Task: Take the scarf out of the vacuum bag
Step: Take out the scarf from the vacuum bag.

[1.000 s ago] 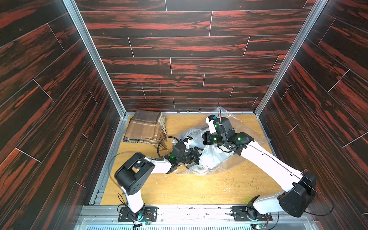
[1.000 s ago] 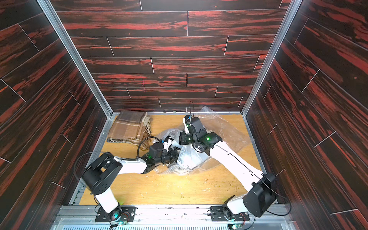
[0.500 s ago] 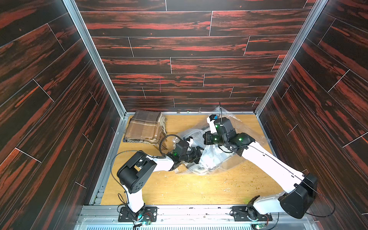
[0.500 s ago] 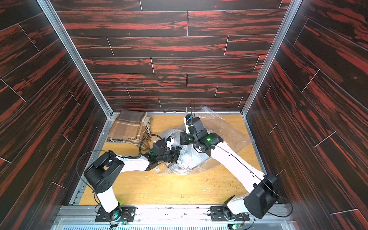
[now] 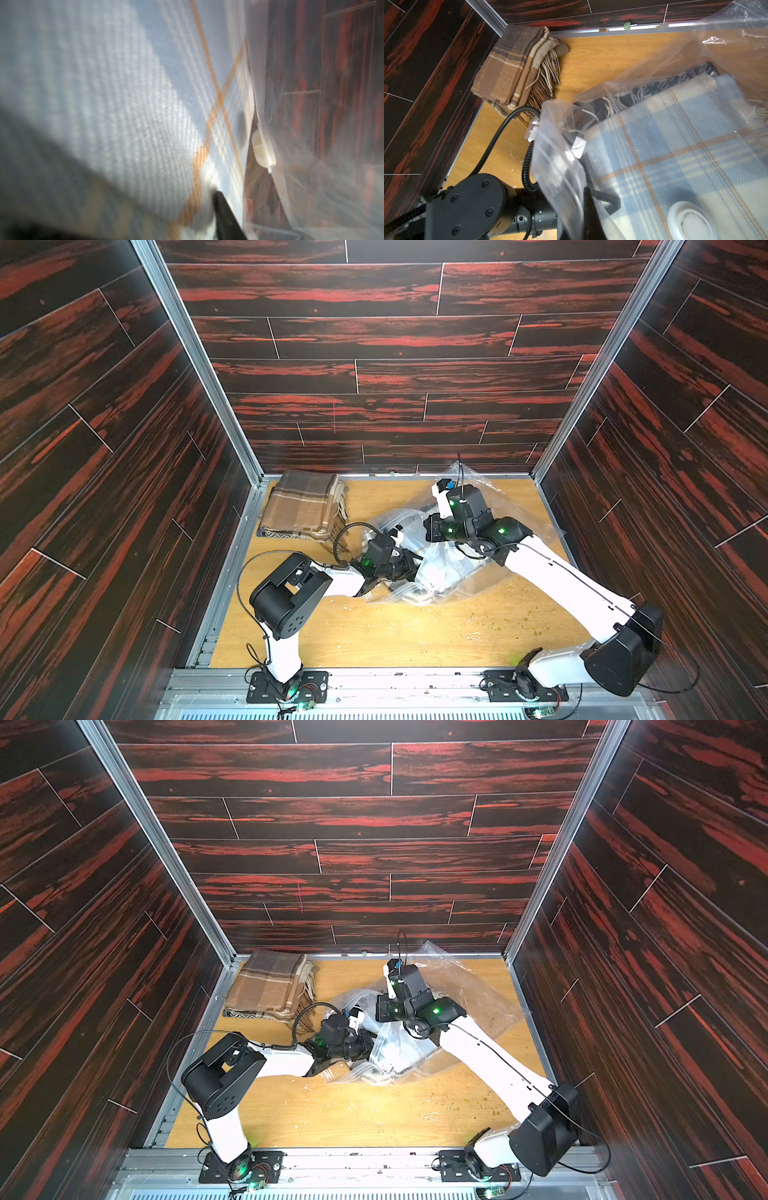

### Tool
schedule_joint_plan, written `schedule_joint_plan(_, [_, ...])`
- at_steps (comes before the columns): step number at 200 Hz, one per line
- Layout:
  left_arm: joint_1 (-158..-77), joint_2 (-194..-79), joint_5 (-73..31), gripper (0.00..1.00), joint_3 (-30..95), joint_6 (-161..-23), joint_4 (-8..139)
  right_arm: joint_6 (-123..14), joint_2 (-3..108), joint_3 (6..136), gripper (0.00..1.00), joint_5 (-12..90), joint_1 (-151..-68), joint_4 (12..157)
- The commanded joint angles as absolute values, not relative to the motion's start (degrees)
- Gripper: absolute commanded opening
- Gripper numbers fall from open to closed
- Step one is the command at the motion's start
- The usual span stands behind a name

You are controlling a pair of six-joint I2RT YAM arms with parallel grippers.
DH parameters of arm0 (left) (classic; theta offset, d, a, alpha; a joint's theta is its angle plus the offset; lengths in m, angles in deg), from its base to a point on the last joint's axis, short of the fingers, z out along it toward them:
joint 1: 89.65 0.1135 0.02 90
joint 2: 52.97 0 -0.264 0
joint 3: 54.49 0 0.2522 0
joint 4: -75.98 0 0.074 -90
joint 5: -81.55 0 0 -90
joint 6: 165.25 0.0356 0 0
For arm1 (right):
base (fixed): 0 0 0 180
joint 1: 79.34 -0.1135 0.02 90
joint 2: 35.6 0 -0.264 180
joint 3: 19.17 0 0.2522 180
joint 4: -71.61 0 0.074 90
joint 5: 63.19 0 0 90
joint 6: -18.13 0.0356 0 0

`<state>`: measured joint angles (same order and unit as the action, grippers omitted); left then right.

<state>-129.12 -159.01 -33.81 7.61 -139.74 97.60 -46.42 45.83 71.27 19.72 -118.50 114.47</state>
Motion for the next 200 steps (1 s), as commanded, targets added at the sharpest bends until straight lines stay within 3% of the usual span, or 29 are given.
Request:
schedule_joint_plan(1, [-129.3, -158.1, -33.6, 0.1, 9.6, -137.8, 96.3, -46.7, 45.6, 71.7, 0.04, 19.8, -118.3, 113.0])
schedule_joint_plan(14, [-129.3, -157.4, -33.4, 0.0, 9.9, -137.4, 95.6, -46.6, 45.5, 71.5, 0.04, 19.7, -118.1, 112.9])
schedule_joint_plan(77, [-129.5, -152.0, -33.4, 0.0, 10.6, -135.0, 91.1, -47.8, 45.2, 71.4, 0.04, 20.9, -117.6, 112.2])
schedule_joint_plan(200, [-129.8, -139.3, -30.1, 0.0, 15.8, -122.9, 63.8, -53.9, 47.3, 70.2, 0.04, 24.1, -114.8, 109.6])
